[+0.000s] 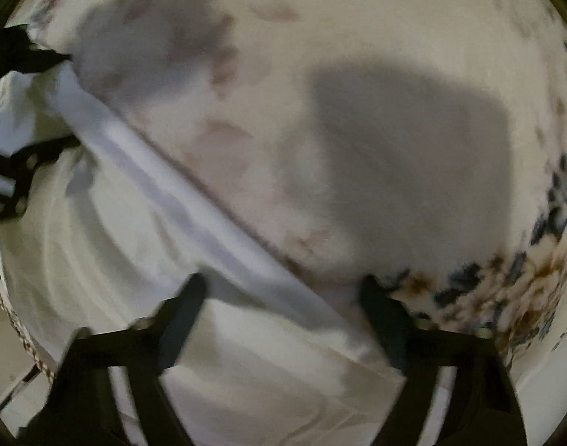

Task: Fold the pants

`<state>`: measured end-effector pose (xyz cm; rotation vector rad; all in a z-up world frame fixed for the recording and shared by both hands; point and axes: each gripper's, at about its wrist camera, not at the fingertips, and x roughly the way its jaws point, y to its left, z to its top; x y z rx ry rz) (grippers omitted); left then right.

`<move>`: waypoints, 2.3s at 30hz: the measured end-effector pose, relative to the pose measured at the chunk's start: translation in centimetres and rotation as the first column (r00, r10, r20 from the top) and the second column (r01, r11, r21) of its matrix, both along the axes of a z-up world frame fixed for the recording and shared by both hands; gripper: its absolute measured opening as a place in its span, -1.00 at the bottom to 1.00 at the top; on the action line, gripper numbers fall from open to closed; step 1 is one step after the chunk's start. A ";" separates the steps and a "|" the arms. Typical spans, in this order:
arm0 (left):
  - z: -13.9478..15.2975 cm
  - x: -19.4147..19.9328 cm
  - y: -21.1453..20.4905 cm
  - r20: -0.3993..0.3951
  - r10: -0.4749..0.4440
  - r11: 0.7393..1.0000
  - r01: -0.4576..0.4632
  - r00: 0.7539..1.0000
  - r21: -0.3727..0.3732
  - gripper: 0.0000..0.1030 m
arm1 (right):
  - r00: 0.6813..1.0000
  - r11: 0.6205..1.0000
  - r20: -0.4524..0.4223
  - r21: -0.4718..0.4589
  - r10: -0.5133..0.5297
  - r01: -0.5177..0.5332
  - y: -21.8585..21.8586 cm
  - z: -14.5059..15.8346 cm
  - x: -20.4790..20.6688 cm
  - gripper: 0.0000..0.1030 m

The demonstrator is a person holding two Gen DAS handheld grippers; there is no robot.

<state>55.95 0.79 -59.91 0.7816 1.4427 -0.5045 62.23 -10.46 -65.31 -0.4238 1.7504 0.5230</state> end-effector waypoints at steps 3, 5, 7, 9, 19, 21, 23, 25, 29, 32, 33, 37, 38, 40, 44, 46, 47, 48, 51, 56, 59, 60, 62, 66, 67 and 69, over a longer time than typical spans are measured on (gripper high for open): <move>2.1 -3.3 0.2 0.138 -0.026 1.000 0.027 0.990 -0.010 -0.61 | 0.996 0.997 0.069 0.037 -0.064 0.062 -1.4 2.2 -0.9 -0.68; 3.9 -6.1 0.9 0.192 -0.008 0.999 0.016 0.981 -0.044 -0.62 | 0.991 0.993 0.101 0.086 -0.084 0.075 -2.3 4.1 -2.4 -0.71; 5.6 -8.6 1.5 0.225 0.042 0.994 -0.019 0.973 -0.104 -0.63 | 0.988 0.986 0.097 0.132 -0.119 0.105 -3.2 5.7 -4.4 -0.72; 7.8 -10.8 2.0 0.264 0.085 0.988 -0.048 0.961 -0.145 -0.64 | 0.987 0.981 0.100 0.160 -0.123 0.106 -3.9 6.9 -7.2 -0.74; 2.4 -23.8 7.2 -0.006 0.559 0.802 -0.543 0.829 -0.248 -0.61 | 0.961 0.956 -0.127 0.132 -0.245 0.261 -5.8 3.5 -26.6 -0.76; 2.2 -24.2 7.9 -0.034 0.640 0.731 -0.622 0.768 -0.280 -0.56 | 0.942 0.940 -0.129 0.111 -0.309 0.323 -5.9 2.4 -26.5 -0.71; 3.3 -24.5 8.8 -0.098 0.697 0.657 -0.687 0.711 -0.309 -0.47 | 0.909 0.906 -0.144 0.113 -0.391 0.408 -6.2 2.4 -25.2 -0.58; 4.5 -25.6 10.0 -0.199 0.756 0.543 -0.767 0.623 -0.342 -0.39 | 0.855 0.843 -0.177 0.158 -0.487 0.513 -7.3 3.0 -25.2 0.29; 6.5 -29.1 11.3 -0.291 0.776 0.456 -0.816 0.560 -0.355 -0.35 | 0.777 0.746 -0.176 0.216 -0.605 0.630 -10.0 5.8 -25.3 0.93; 8.1 -31.0 12.9 -0.299 0.812 0.385 -0.845 0.501 -0.371 -0.28 | 0.717 0.678 -0.182 0.234 -0.673 0.697 -12.5 8.1 -25.4 0.93; 8.6 -31.4 13.6 -0.308 0.822 0.359 -0.856 0.479 -0.373 -0.20 | 0.698 0.657 -0.187 0.238 -0.691 0.715 -11.9 8.4 -26.3 0.93; 9.0 -32.9 18.3 -0.397 0.874 0.110 -0.910 0.281 -0.400 -0.09 | 0.610 0.559 -0.212 0.256 -0.763 0.788 -10.4 9.3 -29.1 0.93; 8.7 -33.0 19.7 -0.400 0.888 0.050 -0.913 0.226 -0.404 -0.08 | 0.591 0.539 -0.212 0.256 -0.778 0.802 -9.6 9.4 -30.1 0.93; 7.8 -33.0 22.9 -0.378 0.918 -0.051 -0.908 0.121 -0.416 -0.08 | 0.548 0.498 -0.192 0.254 -0.814 0.829 -9.4 9.1 -31.4 0.93; 5.5 -32.4 27.6 -0.400 0.913 -0.254 -0.875 -0.077 -0.412 -0.08 | 0.473 0.425 -0.165 0.256 -0.866 0.868 -10.7 8.6 -32.6 0.93; 4.2 -31.7 28.8 -0.414 0.903 -0.293 -0.870 -0.116 -0.396 -0.08 | 0.447 0.400 -0.170 0.252 -0.878 0.881 -10.1 8.0 -32.5 0.93; 3.6 -31.5 29.3 -0.433 0.893 -0.310 -0.867 -0.124 -0.390 -0.08 | 0.443 0.397 -0.170 0.246 -0.881 0.884 -9.4 7.6 -32.4 0.93; 3.0 -31.4 29.8 -0.450 0.884 -0.316 -0.870 -0.126 -0.379 -0.08 | 0.439 0.395 -0.167 0.240 -0.883 0.887 -8.8 7.3 -32.3 0.93; 1.0 -31.2 30.5 -0.481 0.864 -0.335 -0.884 -0.150 -0.325 -0.10 | 0.448 0.406 -0.179 0.228 -0.876 0.885 -6.8 6.3 -31.9 0.93; 3.4 -32.0 30.3 -0.435 0.897 -0.276 -0.866 -0.077 -0.417 -0.60 | 0.486 0.446 -0.185 0.219 -0.854 0.868 -4.4 5.9 -31.9 0.93; 6.4 -30.3 27.5 -0.247 0.965 -0.042 -0.879 0.087 -0.475 -0.75 | 0.532 0.498 -0.151 0.214 -0.833 0.840 -3.1 6.0 -31.8 0.93; 7.2 -30.2 27.1 -0.223 0.969 -0.012 -0.873 0.110 -0.487 -0.78 | 0.549 0.517 -0.134 0.213 -0.825 0.829 -2.7 6.1 -31.7 0.93; 9.0 -30.1 27.0 -0.166 0.979 0.020 -0.863 0.120 -0.504 -0.79 | 0.561 0.532 -0.118 0.209 -0.819 0.820 -2.3 6.0 -31.7 0.93; 5.8 -29.5 30.6 -0.134 0.990 -0.013 -0.896 0.052 -0.443 -0.79 | 0.542 0.512 -0.129 0.204 -0.831 0.834 -2.9 5.6 -32.1 0.93; 4.6 -29.0 31.0 -0.169 0.985 -0.029 -0.907 0.047 -0.420 -0.79 | 0.530 0.501 -0.135 0.200 -0.837 0.842 -3.2 5.5 -32.3 0.93; 3.8 -29.0 31.1 -0.183 0.982 -0.026 -0.915 0.053 -0.403 -0.71 | 0.509 0.479 -0.151 0.196 -0.848 0.856 -4.0 5.2 -32.7 0.93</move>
